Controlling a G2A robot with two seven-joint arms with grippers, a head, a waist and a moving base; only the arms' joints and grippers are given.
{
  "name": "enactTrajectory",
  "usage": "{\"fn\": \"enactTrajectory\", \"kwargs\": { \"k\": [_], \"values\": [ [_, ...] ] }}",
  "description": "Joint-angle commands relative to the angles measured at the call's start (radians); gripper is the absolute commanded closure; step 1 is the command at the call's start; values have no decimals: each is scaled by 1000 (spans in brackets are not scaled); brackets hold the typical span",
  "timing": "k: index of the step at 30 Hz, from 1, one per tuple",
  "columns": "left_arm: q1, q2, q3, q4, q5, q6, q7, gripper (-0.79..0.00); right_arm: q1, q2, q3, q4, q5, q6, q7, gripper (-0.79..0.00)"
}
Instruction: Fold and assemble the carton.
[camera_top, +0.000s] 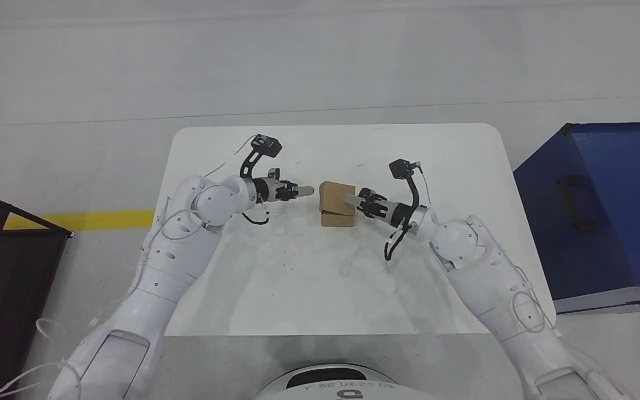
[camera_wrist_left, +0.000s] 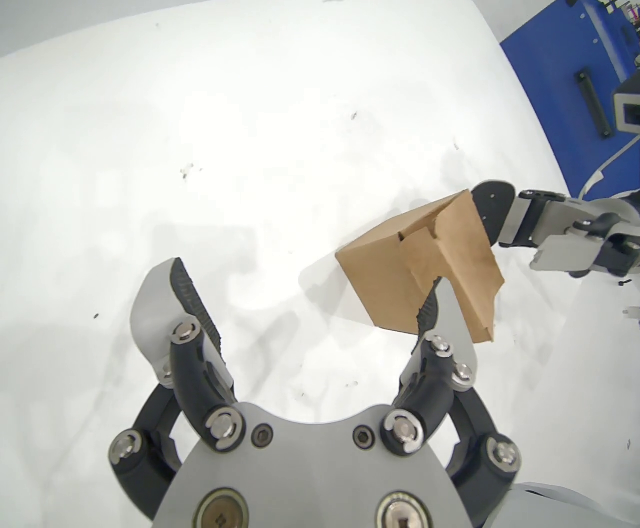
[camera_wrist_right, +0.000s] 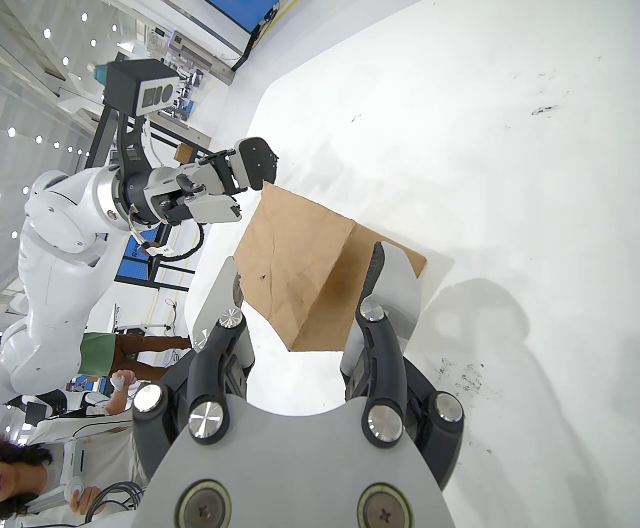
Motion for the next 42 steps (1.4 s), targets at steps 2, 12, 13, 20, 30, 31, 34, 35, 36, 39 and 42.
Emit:
{"fn": "enactTrajectory", "kwargs": {
  "k": [2, 12, 13, 20, 30, 31, 34, 35, 36, 39, 42],
  "values": [
    [21, 9, -18, -20, 6, -9, -8, -785, 4, -1, -5, 3, -3, 6, -1, -499],
    [-35, -15, 97, -69, 76, 112, -61, -785, 14, -5, -14, 12, -4, 11, -1, -511],
    [-43, -18, 107, -69, 84, 125, -64, -785, 14, -5, -14, 12, -4, 10, -1, -511],
    [-62, -24, 125, -64, 66, 120, -59, -785, 9, -3, -7, 10, -1, 0, 3, -505],
    [-43, -16, 105, -85, 68, 96, -52, -785, 8, -3, -8, 7, -5, 4, 5, -499],
    [-41, -15, 103, -87, 69, 95, -52, -785, 8, -3, -8, 7, -5, 4, 5, -496],
    [-42, -14, 107, -89, 75, 97, -62, -785, 9, -4, -10, 6, -8, 8, 3, -477],
    [-45, -15, 111, -87, 77, 102, -64, -785, 9, -4, -11, 6, -9, 9, 4, -468],
    [-48, -17, 116, -84, 77, 106, -63, -785, 10, -4, -12, 6, -10, 8, 4, -462],
    [-59, -21, 130, -73, 75, 109, -61, -785, 10, -4, -13, 7, -14, 6, 3, -446],
    [-66, -24, 137, -69, 71, 108, -57, -785, 9, -4, -13, 6, -21, 4, 3, -440]
  ]
}}
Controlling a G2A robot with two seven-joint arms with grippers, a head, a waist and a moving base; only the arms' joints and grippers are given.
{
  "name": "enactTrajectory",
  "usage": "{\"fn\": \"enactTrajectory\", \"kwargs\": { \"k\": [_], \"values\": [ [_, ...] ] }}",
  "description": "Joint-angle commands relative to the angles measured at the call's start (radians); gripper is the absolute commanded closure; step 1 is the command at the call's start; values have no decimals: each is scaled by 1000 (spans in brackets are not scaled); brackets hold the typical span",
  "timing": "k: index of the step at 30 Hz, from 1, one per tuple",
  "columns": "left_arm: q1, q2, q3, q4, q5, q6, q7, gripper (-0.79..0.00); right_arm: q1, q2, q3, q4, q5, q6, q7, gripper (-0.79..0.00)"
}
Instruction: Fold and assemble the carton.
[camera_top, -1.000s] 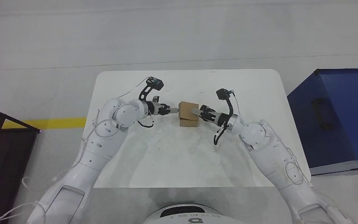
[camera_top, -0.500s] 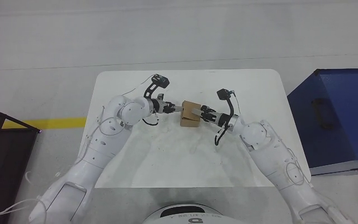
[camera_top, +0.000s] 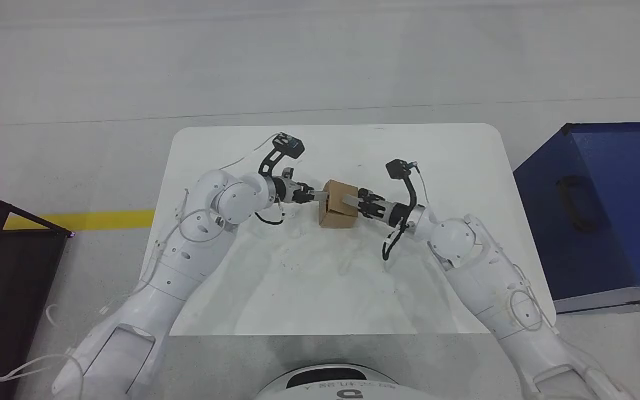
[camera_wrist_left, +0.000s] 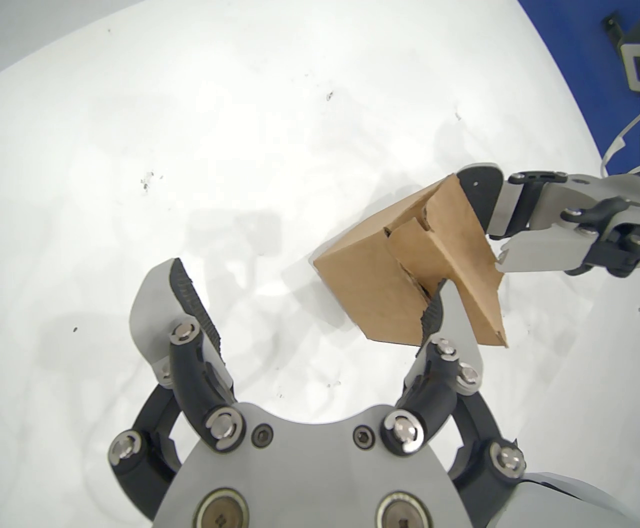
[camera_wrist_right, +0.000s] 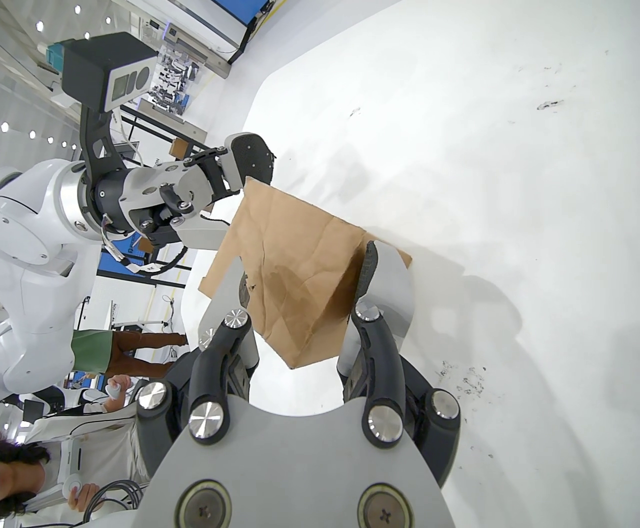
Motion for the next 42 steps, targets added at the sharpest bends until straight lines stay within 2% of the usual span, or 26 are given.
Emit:
{"fn": "enactTrajectory", "kwargs": {
  "k": [1, 9, 12, 20, 42],
  "values": [
    [-2, -1, 2, 0, -1, -2, 2, -785, -1, 0, 0, -2, -6, -3, 0, -437],
    [-3, -1, 7, 7, 2, -1, 0, -785, -8, 1, -1, -11, -28, 3, -10, -437],
    [-5, -2, 12, 15, 5, 6, -1, -785, -11, 2, -1, -14, -38, 10, -15, -391],
    [6, 2, 1, 18, 13, 15, 6, -785, -8, -1, -9, -17, -63, 42, -25, -354],
    [94, 33, -78, -74, 52, 45, -10, -785, 9, -8, -26, -9, -86, 89, -28, -197]
  ]
}}
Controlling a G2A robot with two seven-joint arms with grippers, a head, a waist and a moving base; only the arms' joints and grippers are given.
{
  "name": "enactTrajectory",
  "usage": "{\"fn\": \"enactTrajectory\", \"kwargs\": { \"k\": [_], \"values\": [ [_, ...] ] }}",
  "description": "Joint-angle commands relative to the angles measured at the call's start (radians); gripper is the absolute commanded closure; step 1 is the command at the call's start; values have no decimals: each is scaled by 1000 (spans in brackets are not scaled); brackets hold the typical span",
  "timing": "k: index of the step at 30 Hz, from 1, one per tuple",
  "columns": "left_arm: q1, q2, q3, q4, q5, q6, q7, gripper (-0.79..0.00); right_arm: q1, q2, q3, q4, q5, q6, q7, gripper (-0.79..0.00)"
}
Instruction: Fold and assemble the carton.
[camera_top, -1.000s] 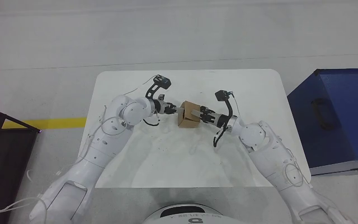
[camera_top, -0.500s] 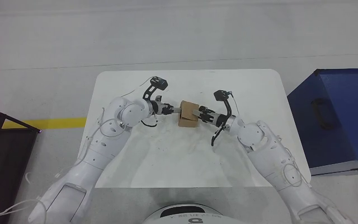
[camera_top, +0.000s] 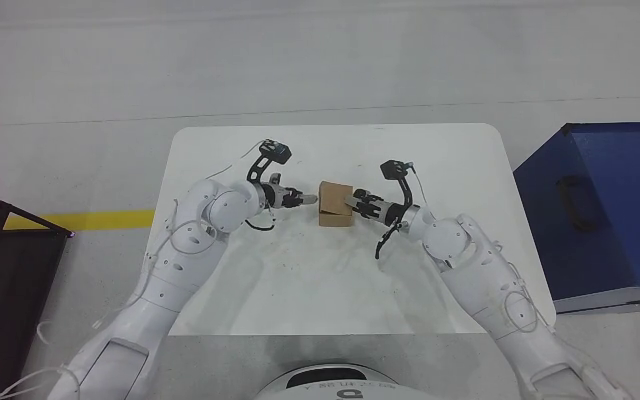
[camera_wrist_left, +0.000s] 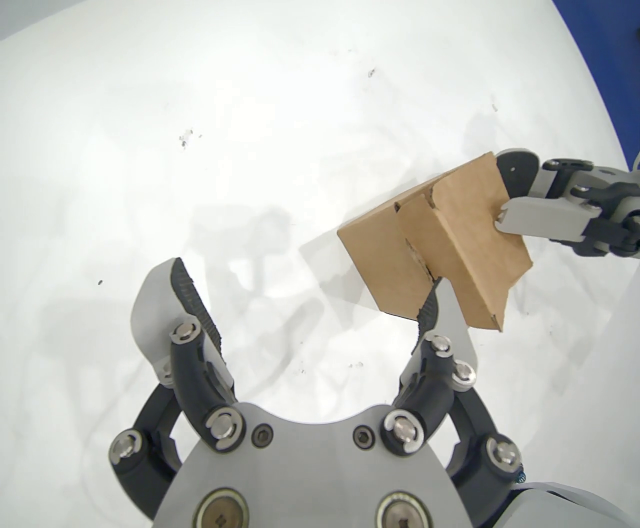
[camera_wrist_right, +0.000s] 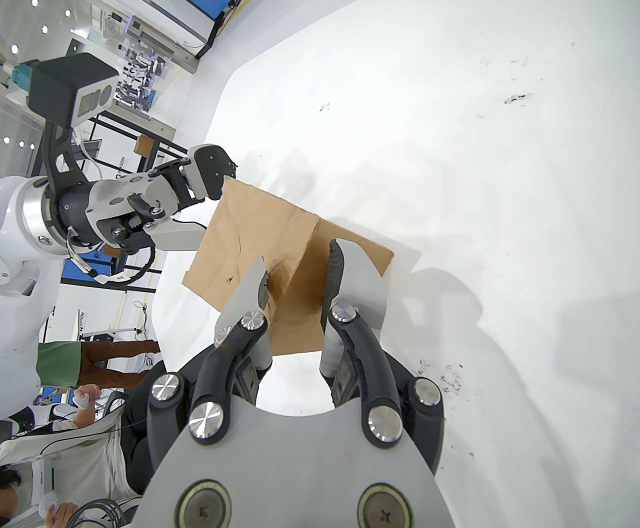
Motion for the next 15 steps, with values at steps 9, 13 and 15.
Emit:
{"fn": "enactTrajectory", "kwargs": {
  "k": [9, 13, 15],
  "values": [
    [24, 6, -25, -37, 8, 67, 20, -785, -8, 0, 4, -7, -4, -12, 0, -191],
    [2, -5, 19, -35, 37, 119, 10, -785, -15, 2, 7, -14, -9, -17, -1, -191],
    [-16, -13, 44, -26, 53, 154, 7, -785, -18, 2, 9, -18, -12, -18, -2, -191]
  ]
}}
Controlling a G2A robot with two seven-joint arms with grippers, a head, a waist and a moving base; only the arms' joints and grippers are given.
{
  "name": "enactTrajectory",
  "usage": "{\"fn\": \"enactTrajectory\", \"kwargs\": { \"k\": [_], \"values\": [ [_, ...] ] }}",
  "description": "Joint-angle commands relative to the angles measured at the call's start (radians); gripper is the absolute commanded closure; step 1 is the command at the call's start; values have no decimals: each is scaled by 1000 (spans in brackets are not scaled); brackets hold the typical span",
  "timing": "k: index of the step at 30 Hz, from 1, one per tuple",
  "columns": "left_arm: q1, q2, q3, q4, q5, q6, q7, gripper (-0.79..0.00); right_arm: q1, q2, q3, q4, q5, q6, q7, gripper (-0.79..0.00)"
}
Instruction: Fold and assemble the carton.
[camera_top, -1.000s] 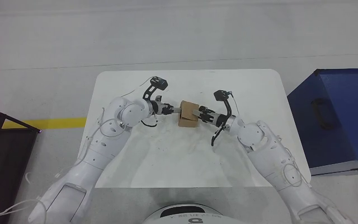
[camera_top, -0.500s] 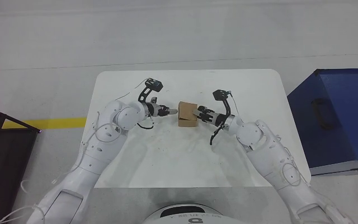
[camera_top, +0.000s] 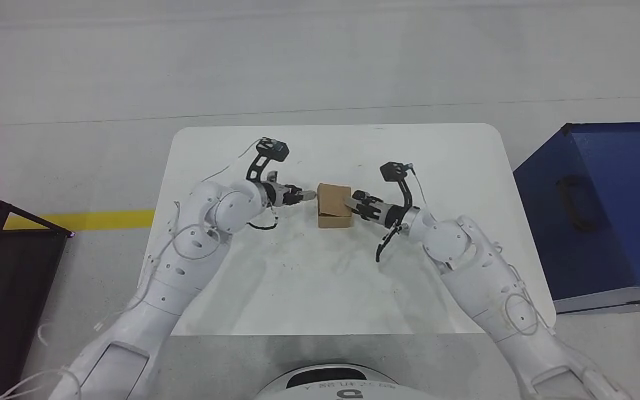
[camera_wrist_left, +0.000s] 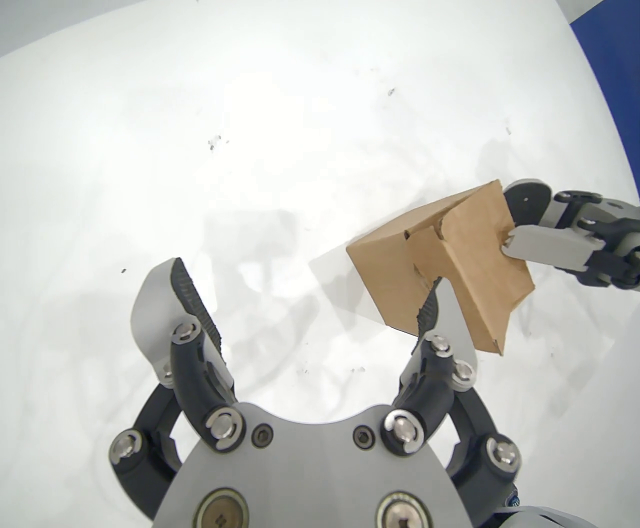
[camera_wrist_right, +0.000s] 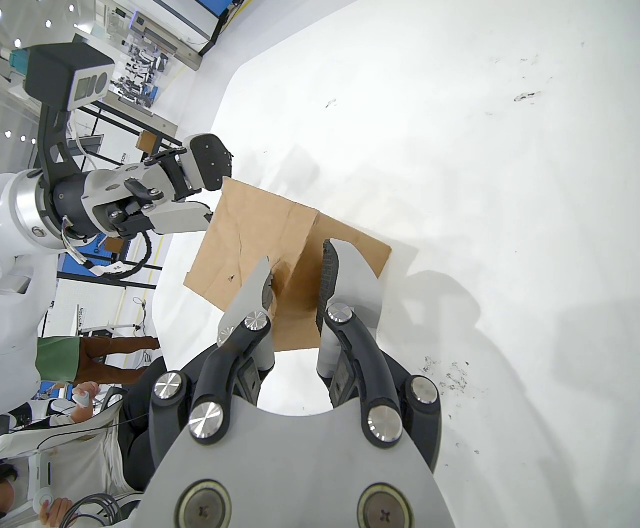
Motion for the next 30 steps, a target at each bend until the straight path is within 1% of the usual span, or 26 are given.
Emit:
{"fn": "enactTrajectory", "kwargs": {
  "k": [1, 3, 7, 12, 19, 23, 28, 30],
  "values": [
    [-15, -7, 23, 9, 7, 23, -2, -785, -3, 1, 2, -3, -3, -1, -1, -191],
    [-32, -14, 43, 20, 8, 35, -1, -785, -6, 1, 4, -7, -5, -3, -2, -191],
    [-52, -23, 71, 32, 12, 26, -6, -785, -14, 3, 9, -15, -13, -5, -2, -191],
    [-51, -24, 71, 37, 18, 16, -6, -785, -20, 4, 13, -22, -17, -6, -3, -191],
    [-8, -9, 17, 11, 25, 3, 4, -785, -24, 4, 12, -28, -25, 1, -1, -188],
    [17, -1, -10, -14, 22, -9, 5, -785, -22, 3, 9, -28, -31, 11, 2, -157],
    [47, 8, -50, -51, -19, -54, 24, -785, -23, 3, 7, -29, -35, 11, 0, -157],
    [51, 9, -54, -62, -17, -54, 22, -785, -24, 3, 8, -30, -37, 10, -1, -157]
  ]
}}
